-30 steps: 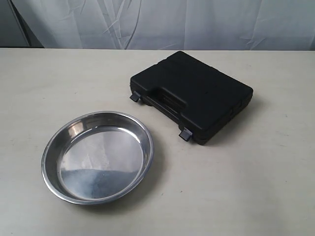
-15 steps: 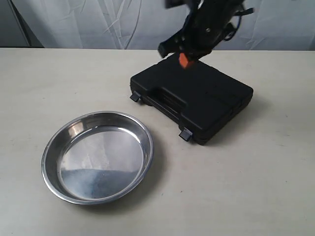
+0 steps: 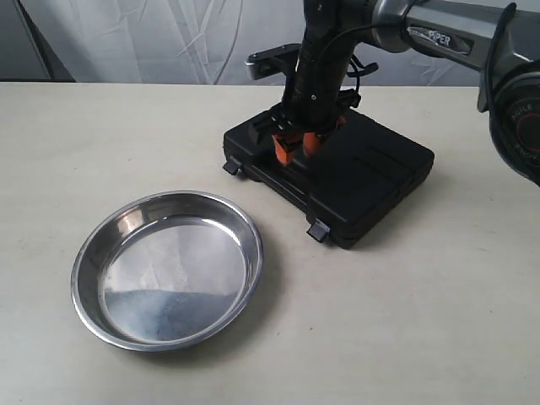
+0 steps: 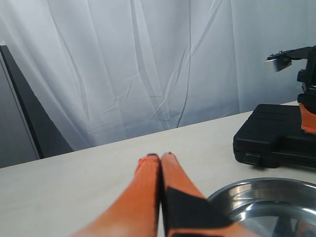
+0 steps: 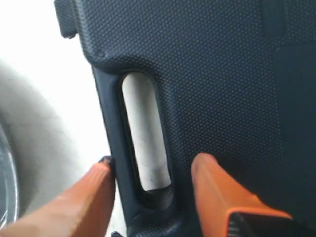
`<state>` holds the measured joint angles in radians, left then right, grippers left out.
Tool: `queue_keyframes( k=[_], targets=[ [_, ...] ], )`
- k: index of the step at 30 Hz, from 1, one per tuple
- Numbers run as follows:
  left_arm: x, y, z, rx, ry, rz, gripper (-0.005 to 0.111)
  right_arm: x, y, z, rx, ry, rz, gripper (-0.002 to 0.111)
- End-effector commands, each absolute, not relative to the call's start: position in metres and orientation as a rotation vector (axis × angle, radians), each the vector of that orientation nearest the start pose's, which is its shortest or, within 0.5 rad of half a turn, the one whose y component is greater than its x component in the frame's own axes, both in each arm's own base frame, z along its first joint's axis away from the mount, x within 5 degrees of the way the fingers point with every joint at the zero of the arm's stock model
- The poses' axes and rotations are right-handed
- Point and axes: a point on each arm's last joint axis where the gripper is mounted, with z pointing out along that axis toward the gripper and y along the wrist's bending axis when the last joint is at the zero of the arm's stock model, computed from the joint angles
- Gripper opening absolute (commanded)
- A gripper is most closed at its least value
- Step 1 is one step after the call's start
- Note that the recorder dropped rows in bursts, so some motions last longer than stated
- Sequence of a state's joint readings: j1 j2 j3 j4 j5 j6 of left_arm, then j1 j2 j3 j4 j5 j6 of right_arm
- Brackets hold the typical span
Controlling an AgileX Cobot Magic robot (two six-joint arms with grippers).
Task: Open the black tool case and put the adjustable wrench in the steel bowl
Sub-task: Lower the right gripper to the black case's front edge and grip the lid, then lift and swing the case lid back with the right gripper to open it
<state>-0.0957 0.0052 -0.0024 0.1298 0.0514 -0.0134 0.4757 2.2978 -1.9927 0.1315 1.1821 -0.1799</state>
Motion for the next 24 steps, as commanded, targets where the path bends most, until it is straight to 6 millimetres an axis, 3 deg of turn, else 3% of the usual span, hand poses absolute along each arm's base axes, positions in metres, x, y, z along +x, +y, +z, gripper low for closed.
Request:
queue_keyframes(
  k=[1, 14, 16, 21, 24],
  targets=[
    [0.056, -0.005, 0.209, 0.161, 1.525, 0.015, 0.000, 0.416, 0.241, 0.191, -0.957, 2.835, 0.243, 0.049],
    [0.056, -0.005, 0.209, 0.162, 1.525, 0.017, 0.000, 0.418, 0.250, 0.145, -1.059, 2.866, 0.133, 0.046],
    [0.056, -0.005, 0.209, 0.162, 1.525, 0.017, 0.000, 0.418, 0.251, 0.144, -1.058, 2.864, 0.134, 0.038],
    [0.056, -0.005, 0.209, 0.162, 1.525, 0.017, 0.000, 0.418, 0.251, 0.144, -1.058, 2.869, 0.136, 0.004],
    [0.056, -0.005, 0.209, 0.162, 1.525, 0.017, 0.000, 0.416, 0.250, 0.144, -1.066, 2.887, 0.133, -0.001]
  ],
)
